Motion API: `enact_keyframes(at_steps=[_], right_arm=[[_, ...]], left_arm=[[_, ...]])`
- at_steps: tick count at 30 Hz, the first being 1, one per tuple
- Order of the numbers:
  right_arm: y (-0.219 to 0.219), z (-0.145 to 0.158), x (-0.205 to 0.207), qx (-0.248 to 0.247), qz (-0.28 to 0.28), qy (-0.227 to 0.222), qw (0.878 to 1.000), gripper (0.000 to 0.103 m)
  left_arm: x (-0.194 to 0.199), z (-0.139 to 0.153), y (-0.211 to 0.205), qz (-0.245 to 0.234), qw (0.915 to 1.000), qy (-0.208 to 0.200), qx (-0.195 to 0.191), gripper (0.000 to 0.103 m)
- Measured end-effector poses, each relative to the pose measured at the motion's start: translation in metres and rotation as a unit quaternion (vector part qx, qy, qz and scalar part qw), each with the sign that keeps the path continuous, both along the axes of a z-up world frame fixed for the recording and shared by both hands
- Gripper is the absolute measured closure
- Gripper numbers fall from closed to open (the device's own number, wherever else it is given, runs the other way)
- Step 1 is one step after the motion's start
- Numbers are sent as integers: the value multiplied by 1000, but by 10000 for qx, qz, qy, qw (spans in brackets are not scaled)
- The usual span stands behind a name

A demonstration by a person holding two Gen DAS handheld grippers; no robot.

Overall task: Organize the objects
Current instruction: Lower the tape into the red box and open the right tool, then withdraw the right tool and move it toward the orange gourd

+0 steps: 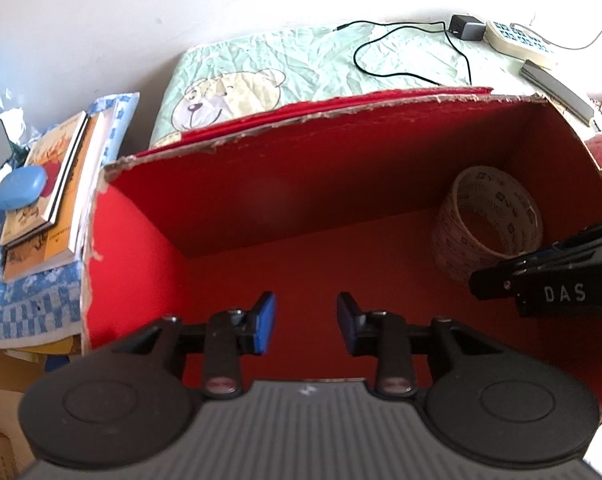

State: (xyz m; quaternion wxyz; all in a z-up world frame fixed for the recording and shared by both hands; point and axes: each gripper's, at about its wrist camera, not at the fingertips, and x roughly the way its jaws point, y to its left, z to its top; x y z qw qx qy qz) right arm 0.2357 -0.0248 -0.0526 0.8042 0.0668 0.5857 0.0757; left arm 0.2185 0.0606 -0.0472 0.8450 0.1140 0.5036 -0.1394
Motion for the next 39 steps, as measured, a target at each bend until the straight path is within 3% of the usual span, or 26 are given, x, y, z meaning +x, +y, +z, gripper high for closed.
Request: enact_keyframes(at_steps=[7, 19, 21, 25, 39], right_arm=[[-3, -3, -1, -72, 92, -132, 9998, 85], [-16, -2, -8, 190, 144, -445, 9987, 84], [-22, -1, -11, 394, 140, -480, 9980, 81], [-36, 13, -30, 879, 91, -584, 9944, 80], [-59, 55, -96, 1035, 41, -1482, 9835, 71]], left_arm=[[-1, -1, -4, 128, 9997, -74, 191, 65], [-17, 12, -21, 304, 9987, -273, 291, 66], [-22, 15, -25, 323, 9985, -314, 302, 66], [-36, 23, -30, 440, 9979, -388, 266, 65], [-91, 61, -45, 794, 9940, -705, 259, 57]])
